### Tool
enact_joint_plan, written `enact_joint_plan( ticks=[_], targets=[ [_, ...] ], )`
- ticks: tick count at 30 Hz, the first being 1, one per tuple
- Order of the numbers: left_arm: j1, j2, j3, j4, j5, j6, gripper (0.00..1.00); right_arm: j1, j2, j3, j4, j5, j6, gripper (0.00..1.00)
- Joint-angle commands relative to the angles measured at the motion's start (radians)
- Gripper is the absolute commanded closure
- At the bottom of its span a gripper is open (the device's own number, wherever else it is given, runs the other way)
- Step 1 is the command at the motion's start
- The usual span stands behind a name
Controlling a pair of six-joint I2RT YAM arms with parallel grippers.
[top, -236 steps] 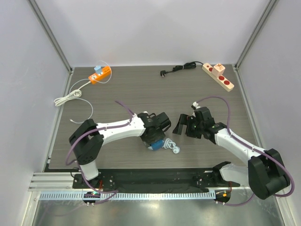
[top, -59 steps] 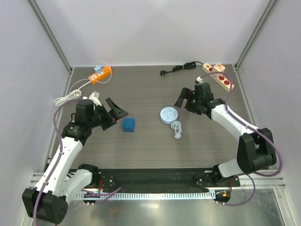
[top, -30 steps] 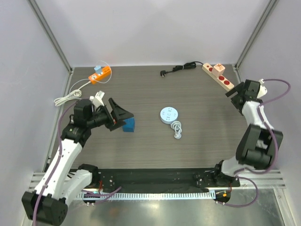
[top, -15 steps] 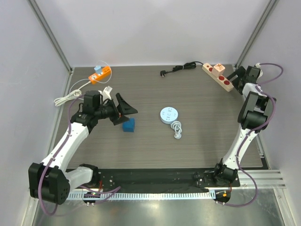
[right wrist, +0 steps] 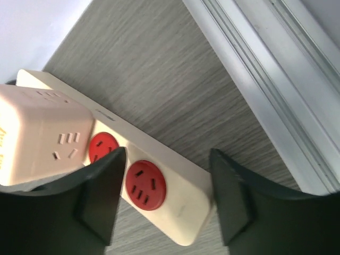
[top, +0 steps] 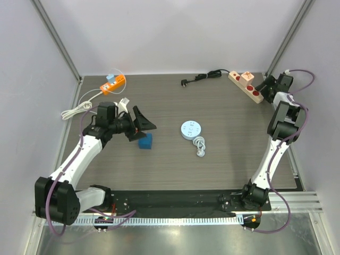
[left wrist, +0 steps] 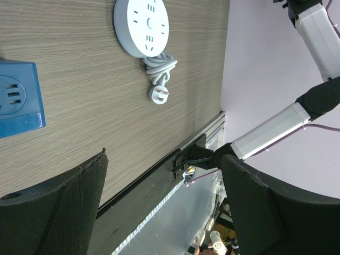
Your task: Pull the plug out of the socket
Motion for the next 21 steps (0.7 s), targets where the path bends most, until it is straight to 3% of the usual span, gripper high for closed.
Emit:
enact_joint_plan(
  ticks=[1,2,3,5,16,21],
  targets=[
    [-0.006,0.017,0.039,0.036,0.041,0.028,0.12,-0.002,-0.013,-0.009,-0.017,-0.061,-0.024,0.34],
    [-0.008,0.02,0.039,0.036,0.043,0.031,0.13,-0.001,-0.019,-0.022,-0.017,-0.069,-0.022,0.39],
    [-0.006,0.025,0.04,0.036,0.043,0.042,0.14,-0.001,-0.037,-0.057,-0.015,-0.074,-0.022,0.49],
    [-0.006,0.029,0.04,0.038,0.04,0.055,0.14,0.002,-0.062,-0.102,-0.011,-0.083,-0.015,0.53],
    [-0.006,0.003,0.047,0.044,0.018,0.06,0.13,0.145,-0.324,-0.521,0.049,-0.138,0.088,0.53],
    [-0.006,-0.043,0.02,0.03,0.015,0.042,0.14,0.203,-0.437,-0.605,0.012,-0.086,0.084,0.44]
  ],
)
